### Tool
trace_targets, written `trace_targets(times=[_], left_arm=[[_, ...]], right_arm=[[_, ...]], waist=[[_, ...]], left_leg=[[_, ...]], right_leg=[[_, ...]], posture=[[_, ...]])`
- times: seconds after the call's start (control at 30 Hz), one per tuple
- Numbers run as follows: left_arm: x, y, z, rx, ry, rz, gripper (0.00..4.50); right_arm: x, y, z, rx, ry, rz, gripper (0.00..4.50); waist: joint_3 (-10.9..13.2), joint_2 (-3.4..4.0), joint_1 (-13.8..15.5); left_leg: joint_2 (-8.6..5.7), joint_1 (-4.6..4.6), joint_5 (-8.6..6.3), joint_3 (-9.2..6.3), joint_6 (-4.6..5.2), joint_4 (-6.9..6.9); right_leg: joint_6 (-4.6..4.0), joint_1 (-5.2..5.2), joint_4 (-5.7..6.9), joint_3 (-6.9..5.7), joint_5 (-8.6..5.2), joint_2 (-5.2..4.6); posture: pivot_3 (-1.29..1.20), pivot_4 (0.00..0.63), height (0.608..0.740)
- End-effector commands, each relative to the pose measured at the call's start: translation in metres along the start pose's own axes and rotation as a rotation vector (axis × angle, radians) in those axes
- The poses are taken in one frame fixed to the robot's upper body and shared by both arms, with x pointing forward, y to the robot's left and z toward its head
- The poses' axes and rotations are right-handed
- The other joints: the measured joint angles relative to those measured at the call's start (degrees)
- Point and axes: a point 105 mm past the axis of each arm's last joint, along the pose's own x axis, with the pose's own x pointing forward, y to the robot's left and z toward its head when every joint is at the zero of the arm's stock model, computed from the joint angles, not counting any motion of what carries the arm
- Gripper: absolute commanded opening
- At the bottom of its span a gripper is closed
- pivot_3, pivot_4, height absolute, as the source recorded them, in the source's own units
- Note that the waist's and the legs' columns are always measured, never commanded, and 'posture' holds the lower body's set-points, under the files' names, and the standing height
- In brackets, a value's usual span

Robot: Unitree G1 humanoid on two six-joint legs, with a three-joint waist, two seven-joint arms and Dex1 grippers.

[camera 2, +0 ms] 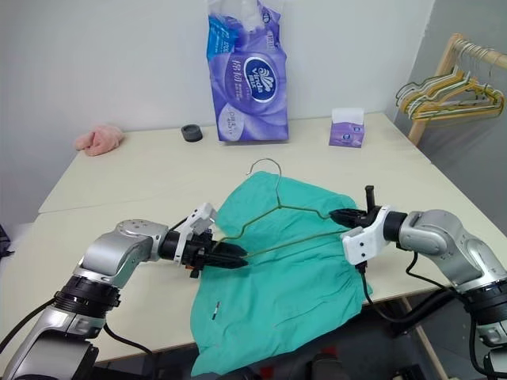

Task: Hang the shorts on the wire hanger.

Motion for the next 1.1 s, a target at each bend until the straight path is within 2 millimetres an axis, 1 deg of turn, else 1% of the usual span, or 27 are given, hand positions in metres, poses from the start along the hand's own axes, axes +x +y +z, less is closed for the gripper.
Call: trace_targets(times=[0.03, 0.13, 0.27, 0.3, 0.37, 0.5, 0.53, 0.57, 0.7, 0.83, 0.9, 0.93, 1.03, 1.1], left_arm=[[-0.008, -0.006, 0.017, 0.051, -0.026, -0.025, 2.73], [-0.004, -0.010, 0.010, 0.063, 0.013, -0.049, 2.73], [-0.001, -0.012, 0.007, 0.061, 0.017, -0.057, 2.73], [0.000, -0.012, 0.006, 0.057, 0.018, -0.057, 2.34], [0.001, -0.011, 0.005, 0.052, 0.019, -0.056, 1.86], [0.003, -0.010, 0.004, 0.051, 0.019, -0.052, 0.53], [0.003, -0.009, 0.005, 0.052, 0.016, -0.048, 0.24], [0.004, -0.008, 0.005, 0.052, 0.014, -0.046, 0.04], [0.006, -0.008, 0.005, 0.054, 0.013, -0.047, 0.04], [0.008, -0.008, 0.004, 0.056, 0.015, -0.046, 0.04], [0.009, -0.008, 0.004, 0.059, 0.017, -0.041, 0.00], [0.009, -0.007, 0.004, 0.060, 0.016, -0.038, 0.00], [0.010, -0.002, 0.006, 0.092, 0.018, -0.003, 0.00], [0.011, 0.004, 0.010, 0.139, 0.010, 0.037, 0.00]], right_arm=[[-0.003, -0.012, 0.004, -0.030, -0.017, -0.034, 0.00], [-0.003, -0.012, 0.004, -0.032, -0.019, -0.032, 0.00], [-0.003, -0.012, 0.004, -0.033, -0.020, -0.033, 0.00], [-0.003, -0.012, 0.004, -0.032, -0.020, -0.032, 0.00], [-0.003, -0.012, 0.005, -0.032, -0.021, -0.032, 0.00], [-0.002, -0.011, 0.006, -0.032, -0.025, -0.030, 0.00], [-0.002, -0.011, 0.006, -0.031, -0.026, -0.030, 0.00], [-0.002, -0.011, 0.006, -0.032, -0.026, -0.030, 0.00], [-0.002, -0.011, 0.006, -0.052, -0.019, -0.031, 0.00], [-0.003, -0.003, 0.004, -0.024, -0.006, -0.001, 0.00], [-0.005, 0.000, 0.004, -0.005, -0.004, 0.009, 0.53], [-0.006, 0.002, 0.004, 0.002, -0.001, 0.015, 0.72], [-0.011, 0.010, 0.001, 0.010, 0.026, 0.075, 1.76], [-0.016, 0.015, -0.002, 0.049, 0.055, 0.119, 2.47]], waist=[[0.00, 0.00, 0.02], [0.00, 0.00, 0.02], [0.00, 0.00, 0.04], [0.00, 0.00, 0.04], [0.00, 0.00, 0.04], [0.00, 0.00, 0.03], [0.00, 0.00, 0.02], [0.00, 0.00, 0.01], [0.00, 0.00, 0.02], [0.00, 0.00, 0.02], [0.00, 0.00, 0.03], [0.00, 0.00, 0.03], [0.00, 0.00, 0.03], [-0.01, -0.01, 0.05]], left_leg=[[0.00, 0.00, 0.00, 0.00, 0.00, 0.00], [0.00, 0.01, 0.00, 0.00, 0.00, 0.00], [-0.01, 0.00, 0.00, 0.00, 0.00, 0.00], [-0.01, 0.01, 0.00, 0.00, 0.00, 0.00], [0.00, 0.01, 0.00, 0.00, 0.00, 0.00], [0.00, 0.01, 0.00, 0.00, 0.00, 0.00], [0.00, 0.01, 0.00, 0.00, 0.00, 0.00], [0.00, 0.02, 0.00, 0.00, 0.00, 0.00], [-0.01, 0.02, 0.00, 0.00, 0.00, 0.01], [0.00, 0.02, 0.00, 0.00, 0.00, 0.01], [-0.01, 0.02, 0.00, 0.01, 0.00, 0.01], [0.00, 0.02, 0.00, 0.00, 0.00, 0.01], [-0.01, 0.02, 0.00, 0.01, 0.00, 0.02], [-0.01, 0.02, 0.00, 0.01, 0.00, 0.03]], right_leg=[[0.00, 0.00, 0.00, 0.00, 0.00, 0.00], [0.00, 0.00, 0.01, -0.01, 0.00, 0.00], [0.00, 0.01, 0.00, 0.00, 0.00, 0.00], [0.00, 0.01, 0.00, 0.00, 0.00, 0.00], [0.00, 0.01, 0.00, 0.00, 0.00, 0.00], [0.00, 0.01, 0.01, 0.00, 0.00, 0.00], [0.00, 0.01, 0.01, 0.00, 0.00, 0.00], [0.00, 0.01, 0.01, 0.00, 0.00, 0.00], [0.00, 0.01, 0.01, 0.00, 0.00, 0.00], [0.00, 0.01, 0.01, 0.00, 0.00, 0.01], [0.00, 0.01, 0.01, 0.00, 0.00, 0.01], [0.00, 0.01, 0.01, 0.00, 0.00, 0.01], [0.00, 0.02, 0.01, 0.01, 0.00, 0.00], [0.00, 0.02, 0.01, 0.01, 0.00, 0.00]], posture=[[-0.11, 0.029, 0.740], [-0.11, 0.029, 0.740], [-0.11, 0.029, 0.740], [-0.11, 0.029, 0.740], [-0.11, 0.029, 0.740], [-0.12, 0.031, 0.740], [-0.12, 0.031, 0.740], [-0.12, 0.031, 0.740], [-0.12, 0.031, 0.740], [-0.12, 0.031, 0.740], [-0.12, 0.031, 0.740], [-0.12, 0.031, 0.740], [-0.13, 0.028, 0.740], [-0.13, 0.028, 0.740]])
